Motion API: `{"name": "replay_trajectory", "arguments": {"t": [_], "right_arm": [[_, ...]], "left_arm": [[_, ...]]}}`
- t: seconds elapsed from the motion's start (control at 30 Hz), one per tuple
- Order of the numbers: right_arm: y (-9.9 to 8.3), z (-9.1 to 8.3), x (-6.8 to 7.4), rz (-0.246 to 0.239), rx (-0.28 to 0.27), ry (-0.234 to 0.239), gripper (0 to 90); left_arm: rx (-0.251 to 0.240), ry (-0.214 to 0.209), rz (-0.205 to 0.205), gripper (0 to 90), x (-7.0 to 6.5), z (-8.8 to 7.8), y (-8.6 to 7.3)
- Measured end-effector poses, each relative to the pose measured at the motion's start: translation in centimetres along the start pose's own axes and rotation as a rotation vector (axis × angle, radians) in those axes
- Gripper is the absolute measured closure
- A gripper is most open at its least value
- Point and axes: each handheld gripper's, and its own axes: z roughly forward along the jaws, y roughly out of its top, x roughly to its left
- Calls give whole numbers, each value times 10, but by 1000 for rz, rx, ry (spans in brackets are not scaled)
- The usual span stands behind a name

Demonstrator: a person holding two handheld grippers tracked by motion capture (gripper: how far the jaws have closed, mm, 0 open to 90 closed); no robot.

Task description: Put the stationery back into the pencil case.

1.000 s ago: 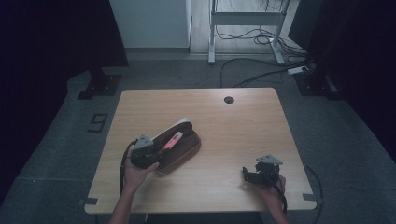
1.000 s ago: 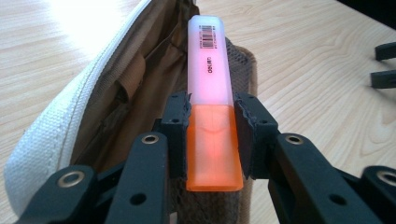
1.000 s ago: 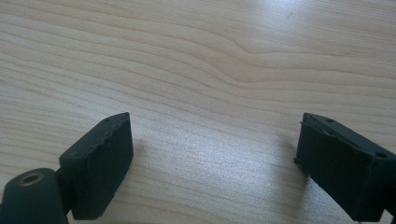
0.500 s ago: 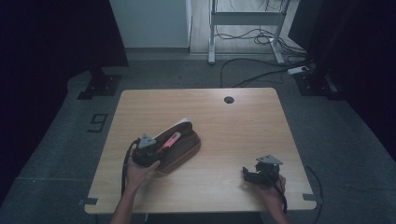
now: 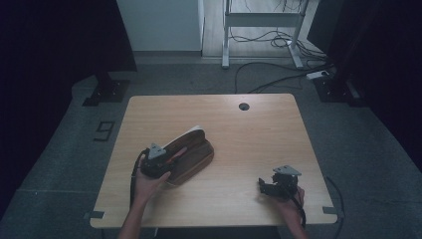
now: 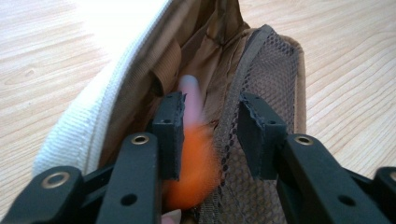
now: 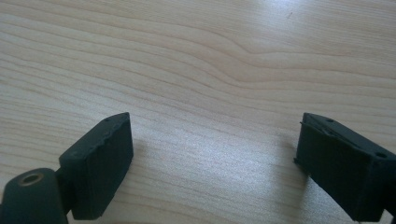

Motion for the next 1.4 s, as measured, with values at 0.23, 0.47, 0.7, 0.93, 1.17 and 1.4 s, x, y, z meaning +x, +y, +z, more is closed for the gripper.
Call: {"name": "replay_trajectory", "arguments": {"t": [0.23, 0.47, 0.7, 0.93, 1.17, 1.4], "right_arm": [[0, 0, 0, 0, 0, 0, 105], [0, 0, 0, 0, 0, 0, 105], [0, 0, 0, 0, 0, 0, 105], [0, 0, 0, 0, 0, 0, 105], [0, 0, 0, 0, 0, 0, 106], [0, 0, 0, 0, -1, 0, 106]], "left_arm": [[-49, -32, -22, 525, -4, -11, -2], [-84, -64, -56, 489, -11, -22, -6], [-88, -110, -64, 451, -22, -35, -13], [-59, -128, -61, 423, -38, -42, -31], [-27, -144, -79, 414, -50, -43, -52], [-2, -144, -86, 414, -56, -43, -71]]}}
